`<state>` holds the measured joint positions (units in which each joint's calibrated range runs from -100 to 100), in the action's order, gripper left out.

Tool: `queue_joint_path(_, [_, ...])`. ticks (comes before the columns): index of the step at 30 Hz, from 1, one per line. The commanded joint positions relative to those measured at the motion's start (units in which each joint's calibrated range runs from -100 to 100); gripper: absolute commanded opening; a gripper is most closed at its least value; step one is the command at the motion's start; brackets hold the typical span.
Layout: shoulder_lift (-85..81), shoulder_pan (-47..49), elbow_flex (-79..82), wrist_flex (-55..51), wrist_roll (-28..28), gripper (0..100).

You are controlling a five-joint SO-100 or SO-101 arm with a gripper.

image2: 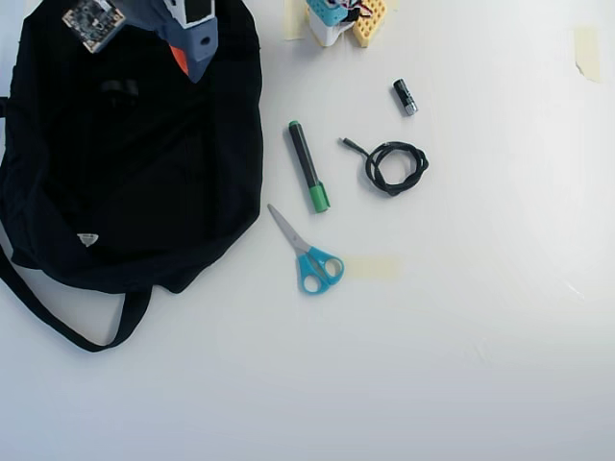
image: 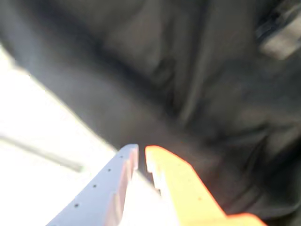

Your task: Put the bike light into the black bag

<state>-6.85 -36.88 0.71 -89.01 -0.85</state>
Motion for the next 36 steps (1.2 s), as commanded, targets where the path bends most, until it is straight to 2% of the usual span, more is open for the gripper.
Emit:
queue_joint_path(1, [-14.5, 7.8, 13.5, 1.1, 0.3, 2])
queue_joint_path(4, [-30.2, 19.2, 31.0, 7.7, 0.3, 2])
queue_joint_path(6, [-40.0, 26.8, 45.5, 16.0, 0.3, 2])
queue_joint_path(8, [-45.8, 29.1, 56.1, 22.7, 0.3, 2])
queue_joint_path(13, [-51.5, 31.7, 67.0, 29.6, -0.2, 2])
queue_joint_path(27, [-59.8, 38.5, 79.8, 30.6, -0.2, 2])
queue_joint_path(36, [-78.1, 39.3, 95.0, 30.7, -0.3, 2])
